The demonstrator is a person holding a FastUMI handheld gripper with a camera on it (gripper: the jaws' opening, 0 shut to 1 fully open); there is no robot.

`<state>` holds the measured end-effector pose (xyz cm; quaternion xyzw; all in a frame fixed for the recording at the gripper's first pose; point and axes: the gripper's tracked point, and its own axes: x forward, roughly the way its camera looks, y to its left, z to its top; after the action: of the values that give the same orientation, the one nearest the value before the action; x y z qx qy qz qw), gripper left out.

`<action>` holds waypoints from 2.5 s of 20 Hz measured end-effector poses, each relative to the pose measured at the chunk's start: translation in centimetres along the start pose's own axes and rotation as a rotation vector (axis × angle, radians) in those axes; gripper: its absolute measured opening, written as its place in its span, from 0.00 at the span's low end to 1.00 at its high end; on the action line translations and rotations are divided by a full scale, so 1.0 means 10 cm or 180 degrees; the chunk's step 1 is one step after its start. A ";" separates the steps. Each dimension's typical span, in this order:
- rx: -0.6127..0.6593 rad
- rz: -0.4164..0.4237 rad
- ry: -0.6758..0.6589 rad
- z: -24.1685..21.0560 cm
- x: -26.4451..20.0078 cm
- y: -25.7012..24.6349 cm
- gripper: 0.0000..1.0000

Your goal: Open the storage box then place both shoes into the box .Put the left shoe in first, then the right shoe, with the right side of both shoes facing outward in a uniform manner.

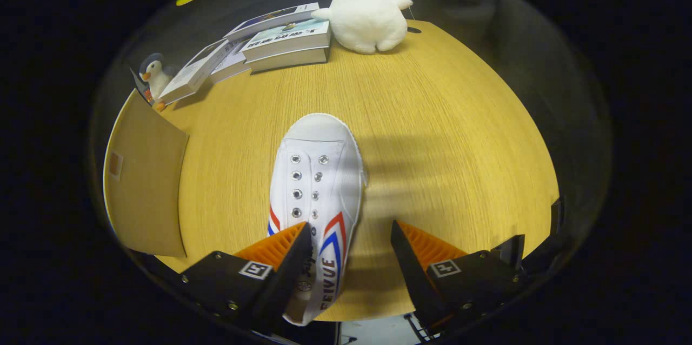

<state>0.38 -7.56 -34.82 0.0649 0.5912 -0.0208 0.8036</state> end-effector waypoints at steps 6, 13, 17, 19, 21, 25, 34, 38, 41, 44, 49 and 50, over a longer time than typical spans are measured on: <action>0.0011 -0.0002 0.0079 -0.01 0.00 0.10 0.45; 0.0444 0.0029 0.0004 0.06 -0.08 0.08 0.01; 0.0541 0.0153 -0.0041 0.07 -0.21 0.18 0.01; 0.0538 0.0208 -0.0082 0.11 -0.28 0.26 0.01; 0.0587 0.0320 -0.0129 0.15 -0.36 0.38 0.01; 0.0636 0.0534 -0.0237 0.27 -0.57 0.63 0.01; 0.0476 0.0857 -0.0527 0.64 -1.13 1.25 0.01; 0.0378 0.1039 -0.0604 0.74 -1.33 1.64 0.01; 0.0308 0.1140 -0.0617 0.77 -1.42 1.93 0.00; 0.0240 0.1217 -0.0603 0.77 -1.46 2.20 0.01; 0.0152 0.1297 -0.0578 0.72 -1.50 2.60 0.01; 0.0152 0.1329 -0.0583 0.71 -1.51 2.67 0.01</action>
<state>5.52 17.37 -16.23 0.2027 0.4889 0.1261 0.8391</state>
